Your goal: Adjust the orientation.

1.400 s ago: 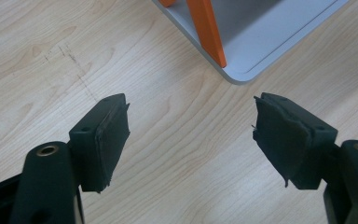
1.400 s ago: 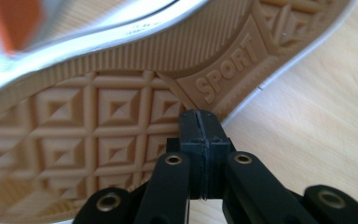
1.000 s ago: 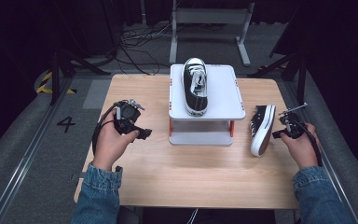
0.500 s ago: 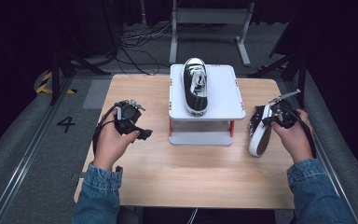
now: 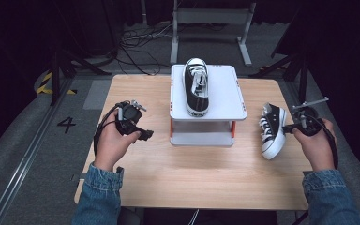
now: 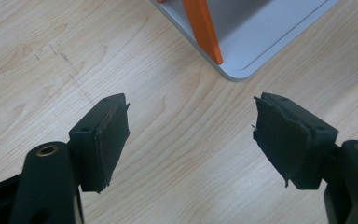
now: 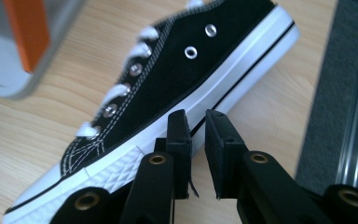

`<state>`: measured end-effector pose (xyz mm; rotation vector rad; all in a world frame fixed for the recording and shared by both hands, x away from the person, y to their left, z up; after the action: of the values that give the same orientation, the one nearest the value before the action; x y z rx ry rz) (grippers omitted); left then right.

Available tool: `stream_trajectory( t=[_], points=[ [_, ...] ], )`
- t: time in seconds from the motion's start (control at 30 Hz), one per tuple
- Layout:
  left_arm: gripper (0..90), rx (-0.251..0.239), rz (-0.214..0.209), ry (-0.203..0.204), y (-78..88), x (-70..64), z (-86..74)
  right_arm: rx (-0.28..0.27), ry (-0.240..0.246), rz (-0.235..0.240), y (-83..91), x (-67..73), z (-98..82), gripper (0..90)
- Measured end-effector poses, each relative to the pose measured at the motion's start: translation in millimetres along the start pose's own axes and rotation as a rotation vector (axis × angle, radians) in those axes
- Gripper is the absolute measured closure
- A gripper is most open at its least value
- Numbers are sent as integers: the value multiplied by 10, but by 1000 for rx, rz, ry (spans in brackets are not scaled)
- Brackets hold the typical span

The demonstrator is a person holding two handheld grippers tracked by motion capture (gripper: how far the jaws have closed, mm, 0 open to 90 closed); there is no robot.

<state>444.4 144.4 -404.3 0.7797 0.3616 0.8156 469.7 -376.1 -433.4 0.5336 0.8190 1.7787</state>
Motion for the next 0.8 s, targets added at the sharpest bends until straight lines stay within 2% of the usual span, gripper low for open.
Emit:
stream_trajectory(
  t=[0.13, 0.23, 0.27, 0.33, 0.37, 0.4, 0.47, 0.53, 0.6, 0.7, 0.8],
  points=[
    [264, 7, -4, 2, -8, -10, 2, 70, -25, -63, 25, -154, -216, 804],
    [264, 8, -3, -1, -11, -11, 6, 122, -49, -91, -18, -291, -410, 809],
    [264, 3, -4, -4, -14, -14, 11, 146, -62, -97, -38, -332, -477, 808],
    [265, 2, -6, -5, -13, -23, 15, 147, -76, -92, -65, -371, -523, 799],
    [265, 3, -10, -9, -10, -30, 19, 141, -98, -72, -82, -397, -546, 804],
    [264, -2, -11, -8, -12, -36, 22, 143, -106, -77, -79, -434, -551, 792],
    [264, -2, -10, -9, -7, -34, 24, 114, -106, -79, -21, -447, -459, 774],
    [264, 5, -9, -6, -4, -29, 18, 50, -90, -72, 64, -421, -262, 738],
    [264, 0, -11, -6, -9, -24, 14, 13, -66, -66, 98, -366, -78, 696],
    [264, 0, -12, -5, 7, -18, -1, 3, -46, -44, 37, -287, 108, 615],
    [264, -5, -6, 4, 35, 4, -28, 39, -49, -42, -173, -221, 248, 531]
  ],
)
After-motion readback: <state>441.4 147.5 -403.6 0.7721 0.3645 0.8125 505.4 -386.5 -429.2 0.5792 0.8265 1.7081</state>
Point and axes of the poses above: each handheld gripper's, and its own axes: y roughly backward along the jaws, z roughly out of its top, x roughly to its left, the point moved 7 cm from there along -y, roughly forward along the jaws, and after that the axes turned 11 degrees about -x, right-handed, at the moved point
